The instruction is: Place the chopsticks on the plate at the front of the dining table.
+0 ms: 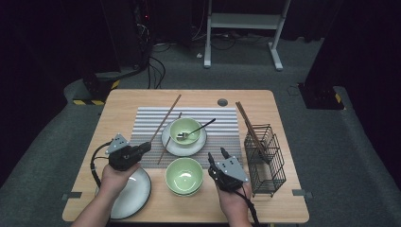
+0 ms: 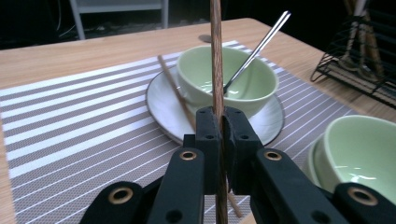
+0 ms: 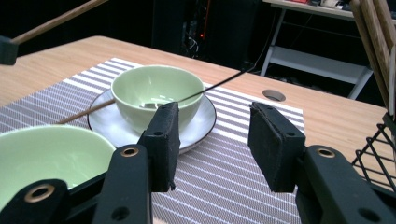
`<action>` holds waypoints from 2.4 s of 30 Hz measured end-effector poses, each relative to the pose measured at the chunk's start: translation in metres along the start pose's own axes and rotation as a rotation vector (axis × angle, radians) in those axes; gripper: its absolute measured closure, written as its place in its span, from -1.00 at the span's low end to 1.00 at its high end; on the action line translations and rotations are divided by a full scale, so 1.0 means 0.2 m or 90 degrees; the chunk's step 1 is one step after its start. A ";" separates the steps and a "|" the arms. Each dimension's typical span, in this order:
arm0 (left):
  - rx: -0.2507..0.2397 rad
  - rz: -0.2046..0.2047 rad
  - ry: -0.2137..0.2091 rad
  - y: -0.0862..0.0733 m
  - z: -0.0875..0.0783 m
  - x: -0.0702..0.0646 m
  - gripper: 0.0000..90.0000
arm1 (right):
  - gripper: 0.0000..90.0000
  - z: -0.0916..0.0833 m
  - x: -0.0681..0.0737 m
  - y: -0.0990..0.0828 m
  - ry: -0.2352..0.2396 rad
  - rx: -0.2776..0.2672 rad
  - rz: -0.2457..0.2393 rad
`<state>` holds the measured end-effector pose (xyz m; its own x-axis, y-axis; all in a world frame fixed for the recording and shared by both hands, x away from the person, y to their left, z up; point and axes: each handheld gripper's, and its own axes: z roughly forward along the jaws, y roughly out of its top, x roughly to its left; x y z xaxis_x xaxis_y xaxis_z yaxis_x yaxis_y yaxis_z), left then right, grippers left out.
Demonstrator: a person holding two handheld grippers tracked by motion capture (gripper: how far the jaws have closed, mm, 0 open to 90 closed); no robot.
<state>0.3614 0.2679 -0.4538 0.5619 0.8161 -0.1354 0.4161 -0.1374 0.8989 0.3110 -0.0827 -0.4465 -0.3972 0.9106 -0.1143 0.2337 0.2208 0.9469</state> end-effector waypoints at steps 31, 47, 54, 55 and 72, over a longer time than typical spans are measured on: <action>0.107 -0.009 0.059 0.00 0.16 0.08 0.89 | 0.02 0.00 0.00 -0.16 -0.005 0.007 -0.011; 0.153 -0.011 0.067 -0.02 0.25 0.08 0.89 | 0.03 0.00 0.00 -0.17 -0.005 0.012 -0.006; 0.178 -0.010 0.074 -0.01 0.31 0.10 0.89 | 0.04 0.00 0.00 -0.18 -0.002 0.012 -0.004; 0.181 -0.011 0.074 -0.02 0.31 0.10 0.89 | 0.04 0.00 0.00 -0.18 -0.002 0.012 -0.003; 0.210 -0.016 0.079 -0.04 0.33 0.09 0.89 | 0.05 0.00 0.00 -0.18 0.002 0.015 0.003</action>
<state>0.4154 0.2477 -0.4901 0.4659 0.8807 -0.0851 0.6479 -0.2741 0.7107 0.3029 -0.0895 -0.4809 -0.3989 0.9105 -0.1092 0.2556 0.2247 0.9403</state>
